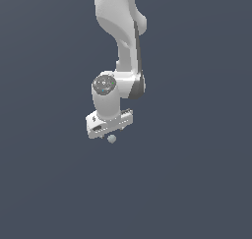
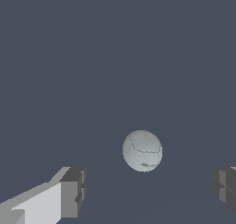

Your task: Pick up the object and move it to a goal position.

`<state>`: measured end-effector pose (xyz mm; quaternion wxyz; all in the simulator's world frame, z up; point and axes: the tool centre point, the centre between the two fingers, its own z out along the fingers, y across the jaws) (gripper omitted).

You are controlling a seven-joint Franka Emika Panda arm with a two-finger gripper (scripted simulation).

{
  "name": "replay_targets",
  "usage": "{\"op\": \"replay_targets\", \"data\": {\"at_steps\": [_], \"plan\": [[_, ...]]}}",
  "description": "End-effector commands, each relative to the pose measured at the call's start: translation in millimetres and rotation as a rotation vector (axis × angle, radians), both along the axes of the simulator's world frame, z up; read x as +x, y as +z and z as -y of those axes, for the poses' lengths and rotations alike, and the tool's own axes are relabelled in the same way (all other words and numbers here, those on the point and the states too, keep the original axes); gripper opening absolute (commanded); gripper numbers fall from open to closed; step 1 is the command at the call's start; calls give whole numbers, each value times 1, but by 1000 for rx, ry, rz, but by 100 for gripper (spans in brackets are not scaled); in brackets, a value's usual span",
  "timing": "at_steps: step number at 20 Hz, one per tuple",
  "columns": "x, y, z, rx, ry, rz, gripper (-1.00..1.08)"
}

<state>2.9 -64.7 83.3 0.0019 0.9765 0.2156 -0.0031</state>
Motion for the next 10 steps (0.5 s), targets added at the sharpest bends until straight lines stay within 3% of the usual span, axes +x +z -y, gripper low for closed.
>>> {"op": "replay_targets", "data": {"at_steps": [1,10], "plan": [[1,-5,3,2,30,3,100],[1,-12,6,5,63,4,100]]}}
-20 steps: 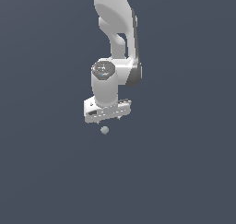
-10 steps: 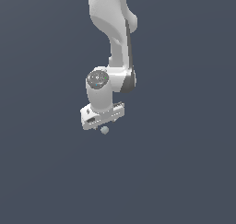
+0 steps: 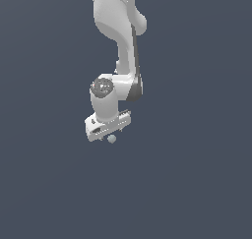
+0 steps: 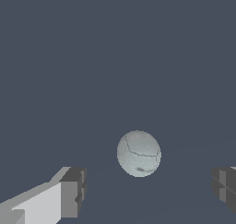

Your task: Pick up the object and move it to a goal position.

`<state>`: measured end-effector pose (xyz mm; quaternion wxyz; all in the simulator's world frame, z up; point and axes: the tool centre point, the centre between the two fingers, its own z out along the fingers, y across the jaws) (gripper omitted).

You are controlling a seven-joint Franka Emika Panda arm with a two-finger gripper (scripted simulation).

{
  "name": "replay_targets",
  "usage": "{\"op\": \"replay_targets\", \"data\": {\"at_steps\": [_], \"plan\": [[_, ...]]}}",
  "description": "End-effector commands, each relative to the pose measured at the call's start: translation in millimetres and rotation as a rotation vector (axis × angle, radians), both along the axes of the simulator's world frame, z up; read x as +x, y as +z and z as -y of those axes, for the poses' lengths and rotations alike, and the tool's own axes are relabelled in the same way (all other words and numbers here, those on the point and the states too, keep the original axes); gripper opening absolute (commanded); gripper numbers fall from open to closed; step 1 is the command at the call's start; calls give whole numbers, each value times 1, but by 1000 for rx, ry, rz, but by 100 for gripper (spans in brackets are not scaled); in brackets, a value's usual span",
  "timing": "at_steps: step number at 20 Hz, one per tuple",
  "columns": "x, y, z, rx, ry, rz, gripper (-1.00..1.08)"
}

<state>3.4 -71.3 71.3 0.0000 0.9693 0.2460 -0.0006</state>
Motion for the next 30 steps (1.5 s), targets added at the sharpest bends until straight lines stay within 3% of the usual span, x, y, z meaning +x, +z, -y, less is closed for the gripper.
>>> {"op": "replay_targets", "data": {"at_steps": [1,17,18,30], "plan": [[0,0,0,0,0,0,100],[0,-50,0,0,4,1,100],[0,-50,0,0,4,1,-100],[1,-49,-1,0,4,1,-100]]}}
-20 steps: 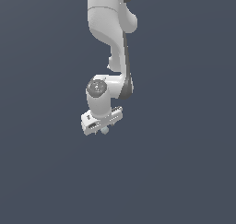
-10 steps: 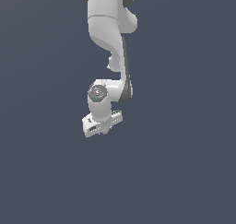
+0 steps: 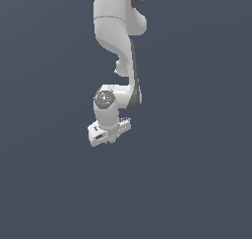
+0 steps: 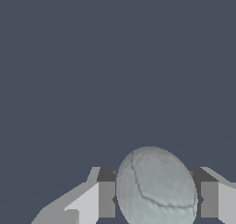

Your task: Pick up the object and move it to a goal position.

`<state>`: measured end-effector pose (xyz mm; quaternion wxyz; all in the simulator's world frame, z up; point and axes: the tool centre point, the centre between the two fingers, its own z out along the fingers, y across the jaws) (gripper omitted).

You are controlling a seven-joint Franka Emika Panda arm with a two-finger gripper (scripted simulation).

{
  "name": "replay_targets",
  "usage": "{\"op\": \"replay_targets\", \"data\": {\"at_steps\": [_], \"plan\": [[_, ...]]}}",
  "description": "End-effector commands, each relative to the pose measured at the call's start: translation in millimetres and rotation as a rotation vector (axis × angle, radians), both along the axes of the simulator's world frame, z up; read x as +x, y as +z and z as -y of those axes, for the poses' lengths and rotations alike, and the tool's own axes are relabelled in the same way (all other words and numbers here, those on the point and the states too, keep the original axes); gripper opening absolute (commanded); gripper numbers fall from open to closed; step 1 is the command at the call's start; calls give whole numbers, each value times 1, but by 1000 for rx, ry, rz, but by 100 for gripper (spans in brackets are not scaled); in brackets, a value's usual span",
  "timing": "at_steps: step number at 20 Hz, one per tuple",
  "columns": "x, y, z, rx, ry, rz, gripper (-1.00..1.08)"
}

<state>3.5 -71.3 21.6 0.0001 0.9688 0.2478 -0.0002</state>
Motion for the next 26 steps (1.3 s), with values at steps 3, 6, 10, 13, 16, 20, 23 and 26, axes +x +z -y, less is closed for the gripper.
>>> {"op": "replay_targets", "data": {"at_steps": [3,6,10,13,16,20,23,26], "plan": [[3,9,-8,0,0,1,-100],[7,22,-20,0,0,1,-100],[15,47,-45,0,0,1,-100],[23,71,-67,0,0,1,-100],[31,97,-91,0,1,1,-100],[43,132,-123,0,1,1,-100],[52,155,-145,0,1,1,-100],[59,173,-162,0,1,0,-100]]}}
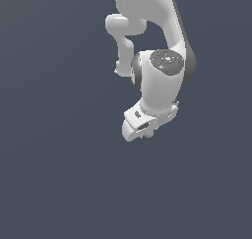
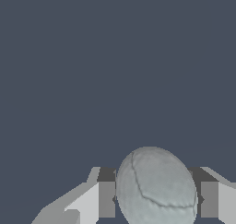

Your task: Pick up the object and move it to a goal position.

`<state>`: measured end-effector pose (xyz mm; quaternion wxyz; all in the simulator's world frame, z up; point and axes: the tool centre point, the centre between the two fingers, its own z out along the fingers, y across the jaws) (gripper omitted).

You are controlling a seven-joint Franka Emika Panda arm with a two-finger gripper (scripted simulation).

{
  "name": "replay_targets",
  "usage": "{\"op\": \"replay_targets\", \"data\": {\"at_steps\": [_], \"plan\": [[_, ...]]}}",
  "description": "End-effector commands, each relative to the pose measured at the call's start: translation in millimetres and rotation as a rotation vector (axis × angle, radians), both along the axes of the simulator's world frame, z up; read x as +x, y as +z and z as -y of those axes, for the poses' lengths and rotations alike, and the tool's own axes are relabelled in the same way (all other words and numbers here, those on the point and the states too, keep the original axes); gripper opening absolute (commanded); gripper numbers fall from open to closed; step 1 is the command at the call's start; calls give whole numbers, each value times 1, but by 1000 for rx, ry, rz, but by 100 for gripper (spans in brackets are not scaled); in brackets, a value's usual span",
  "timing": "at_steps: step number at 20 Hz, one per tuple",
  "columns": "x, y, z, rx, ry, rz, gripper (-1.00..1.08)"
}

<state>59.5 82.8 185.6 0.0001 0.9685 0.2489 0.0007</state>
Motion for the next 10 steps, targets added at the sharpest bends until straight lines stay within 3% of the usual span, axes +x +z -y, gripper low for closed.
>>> {"op": "replay_targets", "data": {"at_steps": [1,10], "plan": [[5,14,-13,0,-2,-1,-100],[16,38,-35,0,-2,-1,-100]]}}
